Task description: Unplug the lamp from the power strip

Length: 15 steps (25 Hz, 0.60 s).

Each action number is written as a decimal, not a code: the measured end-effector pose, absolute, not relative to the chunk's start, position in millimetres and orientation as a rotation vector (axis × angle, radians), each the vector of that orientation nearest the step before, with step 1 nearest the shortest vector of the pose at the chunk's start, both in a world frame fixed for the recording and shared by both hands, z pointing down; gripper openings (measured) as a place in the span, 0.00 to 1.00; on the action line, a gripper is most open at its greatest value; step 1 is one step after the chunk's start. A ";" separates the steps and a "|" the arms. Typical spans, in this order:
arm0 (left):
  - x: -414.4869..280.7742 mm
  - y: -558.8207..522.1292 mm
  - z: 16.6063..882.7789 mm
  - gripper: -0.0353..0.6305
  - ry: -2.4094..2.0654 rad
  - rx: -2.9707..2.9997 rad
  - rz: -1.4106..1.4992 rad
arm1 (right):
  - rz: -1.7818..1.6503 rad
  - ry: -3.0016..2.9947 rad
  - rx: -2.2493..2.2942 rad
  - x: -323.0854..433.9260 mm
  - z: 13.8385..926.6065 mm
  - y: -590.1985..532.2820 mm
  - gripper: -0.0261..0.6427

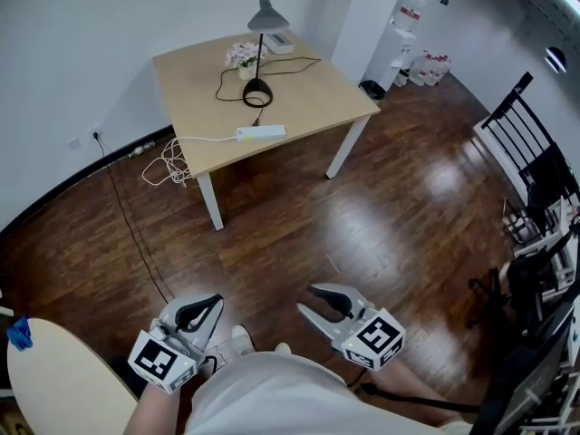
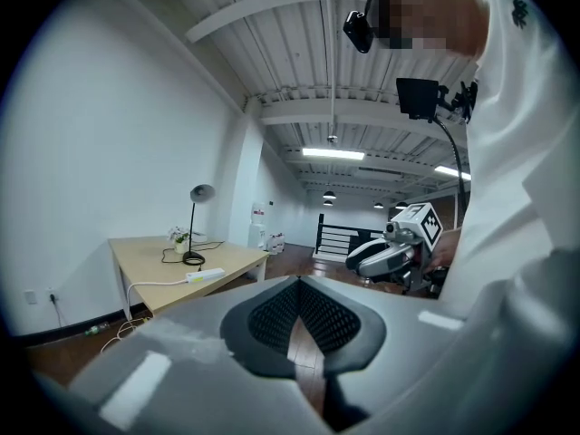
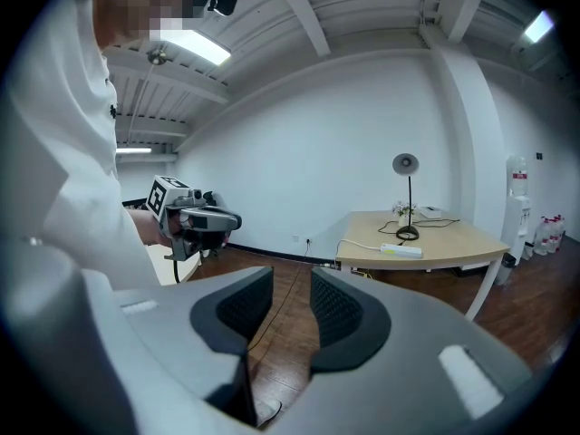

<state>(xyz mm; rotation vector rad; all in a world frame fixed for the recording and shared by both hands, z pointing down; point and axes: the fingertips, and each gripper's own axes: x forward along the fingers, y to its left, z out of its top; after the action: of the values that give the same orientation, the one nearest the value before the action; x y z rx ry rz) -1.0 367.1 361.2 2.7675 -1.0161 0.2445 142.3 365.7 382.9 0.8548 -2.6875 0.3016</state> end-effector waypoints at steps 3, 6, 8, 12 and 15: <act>6.2 372.6 361.6 0.06 -1.014 2.761 0.252 | 0.298 -2.694 0.834 144.7 383.0 374.0 0.24; 10.0 379.0 361.0 0.06 -1.025 2.756 0.257 | 0.298 -2.704 0.823 149.0 382.0 381.1 0.24; 12.1 383.4 361.7 0.06 -1.024 2.748 0.250 | 0.296 -2.705 0.824 151.8 382.2 385.5 0.24; 15.6 388.3 365.3 0.06 -1.012 2.741 0.265 | 0.300 -2.701 0.824 152.5 381.5 389.7 0.24; 19.1 390.6 366.3 0.06 -1.014 2.744 0.270 | 0.293 -2.706 0.816 153.2 380.1 392.9 0.24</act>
<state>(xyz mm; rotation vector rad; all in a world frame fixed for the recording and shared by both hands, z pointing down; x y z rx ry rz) 19.1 390.6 366.3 2.7442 -1.0145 0.2701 153.2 392.9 380.1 0.8164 -2.7057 0.2927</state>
